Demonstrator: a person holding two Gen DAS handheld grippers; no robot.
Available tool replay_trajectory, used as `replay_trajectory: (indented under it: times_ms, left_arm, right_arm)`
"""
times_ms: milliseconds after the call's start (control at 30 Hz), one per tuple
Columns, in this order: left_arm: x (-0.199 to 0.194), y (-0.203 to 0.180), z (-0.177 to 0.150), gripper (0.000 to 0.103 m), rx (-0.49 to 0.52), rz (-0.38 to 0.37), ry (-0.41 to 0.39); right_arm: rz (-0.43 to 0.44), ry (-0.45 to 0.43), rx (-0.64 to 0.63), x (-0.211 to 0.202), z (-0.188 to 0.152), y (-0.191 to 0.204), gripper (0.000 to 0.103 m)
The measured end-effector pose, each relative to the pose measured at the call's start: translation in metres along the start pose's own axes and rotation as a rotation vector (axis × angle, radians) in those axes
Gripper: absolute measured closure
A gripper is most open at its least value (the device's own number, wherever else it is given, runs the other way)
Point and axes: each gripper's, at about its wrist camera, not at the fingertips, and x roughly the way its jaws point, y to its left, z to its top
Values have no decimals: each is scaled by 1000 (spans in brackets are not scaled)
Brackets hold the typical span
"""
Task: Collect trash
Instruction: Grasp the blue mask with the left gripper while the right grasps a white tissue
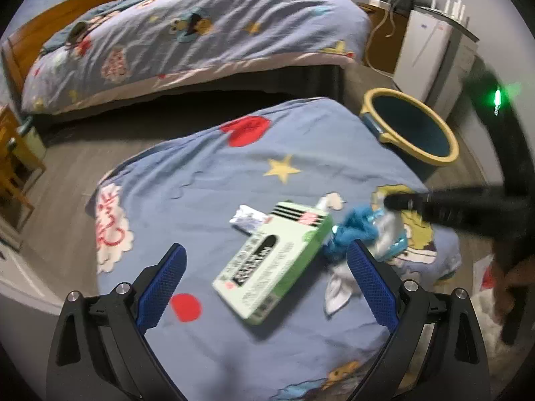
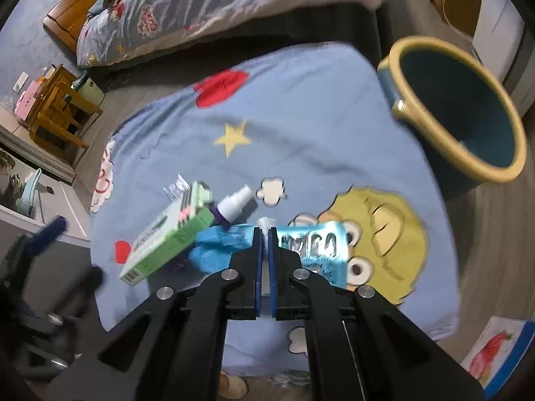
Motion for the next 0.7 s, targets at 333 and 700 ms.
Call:
replay_trajectory:
  times_ms: [333,700]
  left_arm:
    - [18,-39,6,7,76,-64,14]
    - [50,-96,35,9,201,-79,0]
  right_arm:
    - [-48,-71,-159,-54,41,-18,100]
    - [-52,-137,-122,-65,64,-46,100]
